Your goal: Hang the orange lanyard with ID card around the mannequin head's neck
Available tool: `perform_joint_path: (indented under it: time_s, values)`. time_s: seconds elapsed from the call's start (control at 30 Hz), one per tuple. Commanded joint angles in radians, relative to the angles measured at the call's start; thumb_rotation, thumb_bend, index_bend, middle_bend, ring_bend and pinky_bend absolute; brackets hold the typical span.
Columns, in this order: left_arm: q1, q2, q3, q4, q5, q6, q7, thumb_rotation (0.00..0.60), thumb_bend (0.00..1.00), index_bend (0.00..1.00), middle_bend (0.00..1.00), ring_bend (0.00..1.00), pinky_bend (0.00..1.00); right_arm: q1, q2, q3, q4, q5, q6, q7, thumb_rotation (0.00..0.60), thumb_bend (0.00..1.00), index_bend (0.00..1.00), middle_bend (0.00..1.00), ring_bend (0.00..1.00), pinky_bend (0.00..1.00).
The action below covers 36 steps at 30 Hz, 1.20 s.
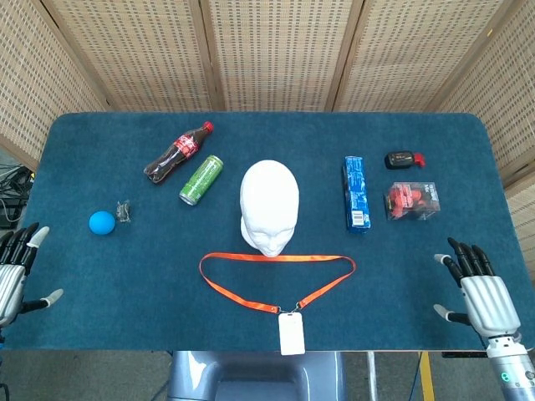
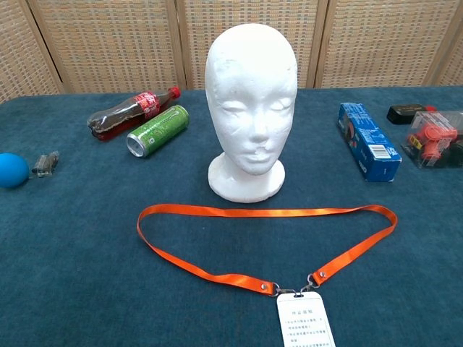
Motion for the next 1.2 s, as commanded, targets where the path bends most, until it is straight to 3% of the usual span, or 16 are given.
perform_joint_path:
  time_s: [0.03, 0.2, 0.33, 0.5, 0.87, 1.2]
  values:
    - [-0.002, -0.002, 0.002, 0.003, -0.004, -0.008, -0.001, 0.600, 0.00, 0.00, 0.00, 0.00, 0.00, 0.114, -0.003, 0.005, 0.001, -0.038, -0.144, 0.064, 0.600, 0.16, 0.37, 0.00, 0.00, 0.00]
    - [-0.004, -0.007, -0.005, 0.001, -0.019, -0.011, 0.009, 0.600, 0.00, 0.00, 0.00, 0.00, 0.00, 0.233, -0.045, 0.035, -0.006, -0.026, -0.293, 0.062, 0.600, 0.30, 0.40, 0.00, 0.00, 0.00]
    - [-0.015, -0.016, -0.011, 0.012, -0.048, -0.039, 0.019, 0.600, 0.00, 0.00, 0.00, 0.00, 0.00, 0.348, -0.142, 0.092, 0.010, 0.069, -0.442, -0.040, 0.600, 0.40, 0.42, 0.00, 0.00, 0.00]
    - [-0.023, -0.019, -0.020, 0.024, -0.068, -0.055, 0.018, 0.600, 0.00, 0.00, 0.00, 0.00, 0.00, 0.411, -0.213, 0.118, 0.032, 0.169, -0.518, -0.163, 0.600, 0.45, 0.44, 0.00, 0.00, 0.00]
    - [-0.032, -0.023, -0.025, 0.034, -0.088, -0.076, 0.012, 0.600, 0.00, 0.00, 0.00, 0.00, 0.00, 0.498, -0.378, 0.125, 0.139, 0.376, -0.550, -0.428, 0.600, 0.50, 0.44, 0.00, 0.00, 0.00]
    - [-0.033, -0.019, -0.026, 0.038, -0.094, -0.078, -0.003, 0.600, 0.00, 0.00, 0.00, 0.00, 0.00, 0.534, -0.437, 0.101, 0.209, 0.503, -0.533, -0.579, 0.600, 0.53, 0.45, 0.00, 0.00, 0.00]
